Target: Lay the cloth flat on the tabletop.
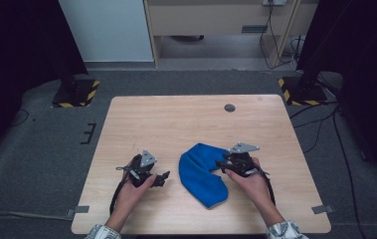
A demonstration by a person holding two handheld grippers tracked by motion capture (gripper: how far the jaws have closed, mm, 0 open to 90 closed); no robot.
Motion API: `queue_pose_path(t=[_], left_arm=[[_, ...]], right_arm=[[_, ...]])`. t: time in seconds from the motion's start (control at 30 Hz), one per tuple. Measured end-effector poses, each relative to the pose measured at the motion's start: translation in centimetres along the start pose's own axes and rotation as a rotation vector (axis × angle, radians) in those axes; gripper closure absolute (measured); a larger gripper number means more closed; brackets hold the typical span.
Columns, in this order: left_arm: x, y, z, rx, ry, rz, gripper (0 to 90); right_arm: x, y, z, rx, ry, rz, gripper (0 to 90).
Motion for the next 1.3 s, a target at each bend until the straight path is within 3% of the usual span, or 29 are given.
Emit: queue_pose_path(t=[0.1,0.13,0.27,0.33,0.43,0.73,1.07,1.17,1.3], left_arm=[[-0.2,0.0,0.0,-0.005,0.007,0.001,13.0],[-0.3,-0.1,0.0,-0.008,0.01,0.003,13.0],[-0.7,-0.2,0.0,-0.013,0.019,-0.007,13.1],[-1.0,-0.3,0.0,-0.015,0.021,-0.012,13.0],[-1.2,-0.4,-0.1,-0.017,0.023,-0.015,13.0],[-1.8,-1.0,0.1,-0.046,0.029,-0.017,13.0],[-2.5,-1.6,0.6,-0.079,0.056,-0.024,13.0],[-2.4,-2.1,1.3,-0.108,0.065,-0.008,12.9],[-2.2,-3.1,1.8,-0.139,0.095,0.048,13.0]], right_arm=[[0.3,0.4,-1.2,0.052,-0.004,0.001,42.9],[0.4,0.5,-1.5,0.066,0.002,0.005,44.4],[0.6,0.9,-2.2,0.102,-0.017,0.027,64.5],[0.8,1.0,-2.2,0.091,-0.04,0.029,77.4],[1.1,1.1,-2.1,0.096,-0.059,0.05,85.1],[3.4,1.3,-0.8,0.1,-0.127,0.081,85.6],[5.6,1.0,-0.7,0.084,-0.176,0.133,85.5],[6.0,0.8,-0.7,0.074,-0.184,0.145,85.4],[6.4,0.8,-0.9,0.075,-0.193,0.152,85.3]])
Point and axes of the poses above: each handheld gripper's, and its own axes: z roughly backward along the jaws, y roughly out of its underside, x roughly to its left, the point moved 1 cm from there along -z, roughly forward along the jaws, and after that the axes turned 4 degrees about x, right-handed, at the moved point
